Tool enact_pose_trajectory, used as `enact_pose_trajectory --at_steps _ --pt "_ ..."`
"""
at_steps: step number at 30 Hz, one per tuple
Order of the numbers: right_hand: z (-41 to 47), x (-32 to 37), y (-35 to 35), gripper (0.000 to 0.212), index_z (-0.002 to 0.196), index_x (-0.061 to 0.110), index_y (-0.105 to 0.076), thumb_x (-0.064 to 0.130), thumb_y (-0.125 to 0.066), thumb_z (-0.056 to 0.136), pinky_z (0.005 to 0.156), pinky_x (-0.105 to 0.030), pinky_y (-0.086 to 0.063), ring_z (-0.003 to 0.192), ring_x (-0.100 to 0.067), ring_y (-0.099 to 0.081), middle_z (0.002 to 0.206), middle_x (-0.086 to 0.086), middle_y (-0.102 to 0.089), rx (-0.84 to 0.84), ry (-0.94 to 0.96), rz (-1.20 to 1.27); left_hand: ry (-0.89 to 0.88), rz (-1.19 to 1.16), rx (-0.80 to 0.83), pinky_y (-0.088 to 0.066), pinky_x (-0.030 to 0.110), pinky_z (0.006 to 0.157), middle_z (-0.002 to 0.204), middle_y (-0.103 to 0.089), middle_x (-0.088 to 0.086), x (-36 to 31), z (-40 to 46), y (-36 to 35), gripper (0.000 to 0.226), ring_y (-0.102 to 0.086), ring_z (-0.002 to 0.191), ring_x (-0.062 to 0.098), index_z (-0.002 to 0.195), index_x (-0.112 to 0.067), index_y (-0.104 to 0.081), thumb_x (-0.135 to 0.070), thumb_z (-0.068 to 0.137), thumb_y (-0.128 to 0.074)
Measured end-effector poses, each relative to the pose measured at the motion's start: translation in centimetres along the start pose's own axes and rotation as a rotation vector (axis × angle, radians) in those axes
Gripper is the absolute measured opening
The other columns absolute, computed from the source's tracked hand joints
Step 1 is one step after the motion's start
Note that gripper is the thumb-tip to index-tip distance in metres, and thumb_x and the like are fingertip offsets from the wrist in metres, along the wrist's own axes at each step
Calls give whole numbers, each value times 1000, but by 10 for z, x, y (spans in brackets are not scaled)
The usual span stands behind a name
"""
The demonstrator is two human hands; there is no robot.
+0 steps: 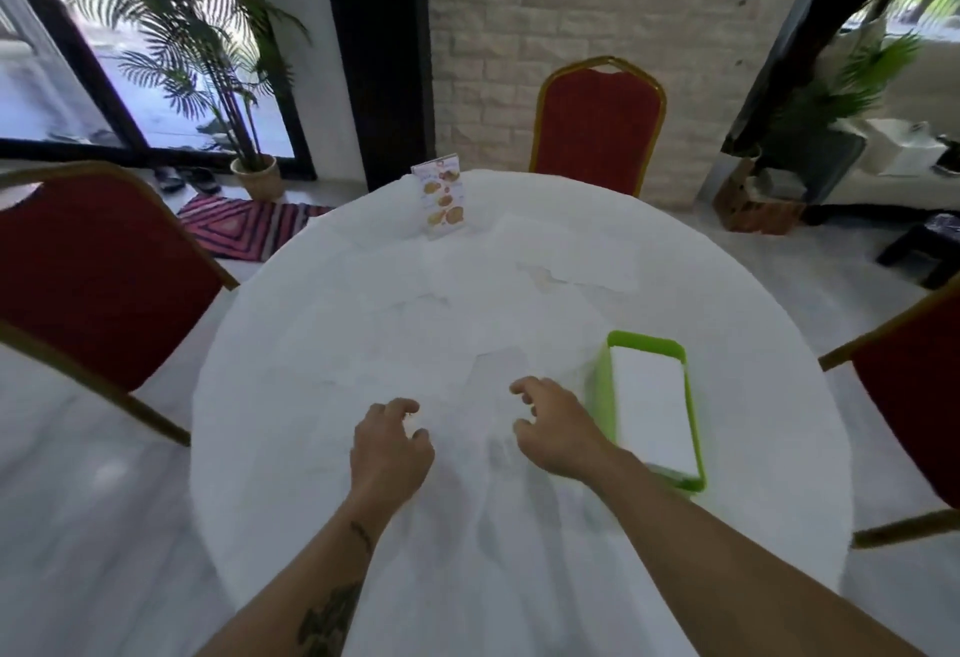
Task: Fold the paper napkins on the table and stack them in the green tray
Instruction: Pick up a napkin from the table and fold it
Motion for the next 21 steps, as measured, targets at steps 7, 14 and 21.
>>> enact_pose_trajectory --at_steps 7,14,21 --pt "15 8 -69 57 144 17 -44 18 -49 88 100 -33 -44 124 -24 -50 140 -8 -48 187 -74 1 6 359 108 -24 45 108 146 -26 2 60 1 -12 60 -23 135 28 134 -34 -42 -44 79 -63" --pt "21 7 -89 51 140 15 -47 13 -48 89 68 -24 -48 85 -13 -60 100 1 -61 190 -174 189 -15 287 -29 -33 41 92 116 -51 -2 63 9 4 14 -42 111 25 93 -27 -67 -31 84 -56" --pt "10 -21 -104 22 111 1 -62 14 -53 95 82 -41 -58 77 -27 -65 94 -20 -70 163 -517 715 -142 73 143 -42 34 82 98 -59 -9 39 -15 -17 5 -56 97 19 82 -30 -64 -32 81 -59"
Point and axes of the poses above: each hand's wrist, its own z-axis towards the middle knuckle, its own y-axis out of the back of the hand, x = y × z, the point moved 10 cm from there along z, towards the middle knuckle
